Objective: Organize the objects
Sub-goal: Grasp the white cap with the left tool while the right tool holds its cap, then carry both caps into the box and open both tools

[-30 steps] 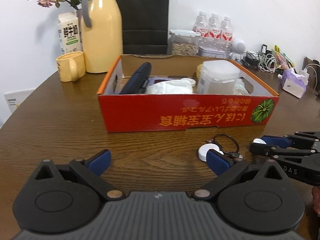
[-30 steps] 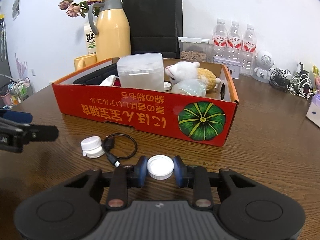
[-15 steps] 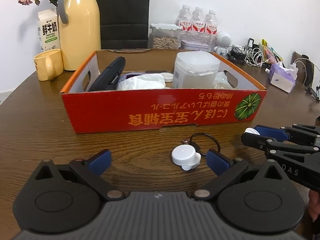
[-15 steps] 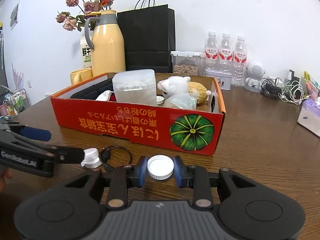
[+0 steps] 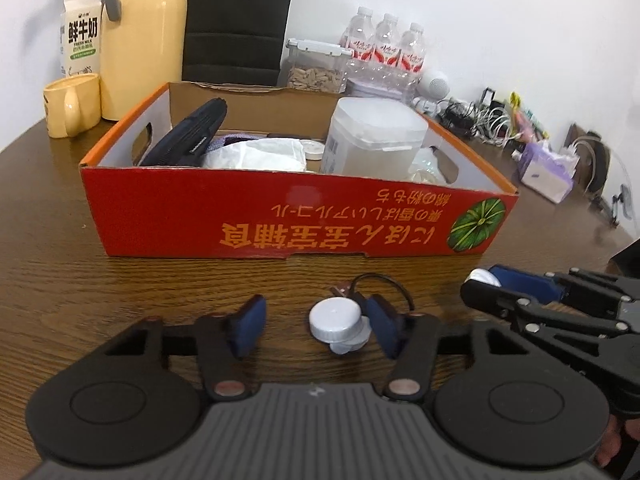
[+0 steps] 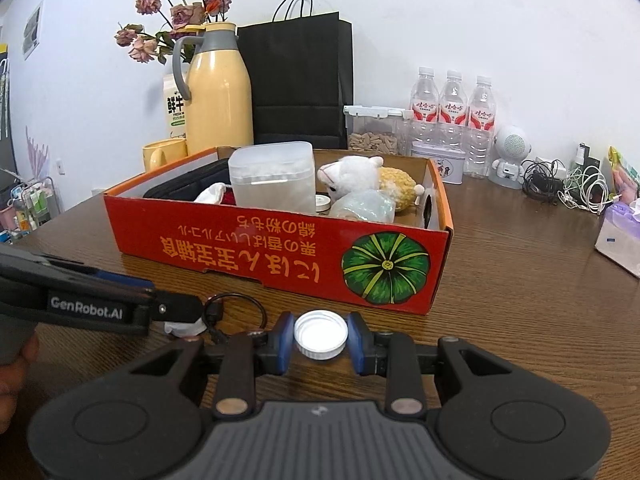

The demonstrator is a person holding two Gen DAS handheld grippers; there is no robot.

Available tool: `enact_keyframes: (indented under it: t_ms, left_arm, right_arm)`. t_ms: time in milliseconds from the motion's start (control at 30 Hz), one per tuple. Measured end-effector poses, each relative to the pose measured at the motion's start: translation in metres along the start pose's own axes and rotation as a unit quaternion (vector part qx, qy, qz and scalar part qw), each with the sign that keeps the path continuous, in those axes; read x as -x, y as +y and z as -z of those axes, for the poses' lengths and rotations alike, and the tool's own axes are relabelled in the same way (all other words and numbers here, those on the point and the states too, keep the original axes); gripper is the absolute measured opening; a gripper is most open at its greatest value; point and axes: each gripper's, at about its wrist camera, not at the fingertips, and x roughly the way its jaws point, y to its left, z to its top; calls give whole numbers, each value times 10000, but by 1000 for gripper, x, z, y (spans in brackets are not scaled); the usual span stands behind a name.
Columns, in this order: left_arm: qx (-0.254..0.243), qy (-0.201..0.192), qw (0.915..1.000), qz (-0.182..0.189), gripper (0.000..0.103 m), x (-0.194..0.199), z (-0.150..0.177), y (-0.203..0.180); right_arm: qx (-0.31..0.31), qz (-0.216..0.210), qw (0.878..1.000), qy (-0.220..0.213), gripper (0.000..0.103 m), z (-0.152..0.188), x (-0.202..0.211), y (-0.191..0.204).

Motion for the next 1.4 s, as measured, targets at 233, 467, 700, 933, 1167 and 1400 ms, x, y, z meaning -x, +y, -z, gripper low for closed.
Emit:
enact_keyframes:
  t_ms: [233, 467, 700, 933, 1167, 1400]
  left_arm:
    - [96, -112, 9997, 179, 29, 3, 4, 4]
    - [68, -337, 9993, 144, 29, 12, 4, 4]
    - [7, -639, 9979, 131, 29, 29, -2, 2]
    - [-102, -1058, 9943, 33, 29, 46, -22, 2]
    - [-162, -1577, 9870, -261, 29, 51, -54, 1]
    - [-88, -1784, 9828, -466, 29, 34, -81, 5]
  right_arm:
    - [12, 6, 10000, -9, 27, 0, 1, 1]
    - [26, 11, 10000, -55, 27, 0, 2, 1]
    - [153, 79, 9996, -236, 27, 0, 8, 5]
    - [147, 72, 9983, -555, 27, -14, 18, 5]
    - [273, 194, 9947, -967, 27, -54, 13, 0]
    - [165, 334, 9935, -1072, 27, -88, -18, -13]
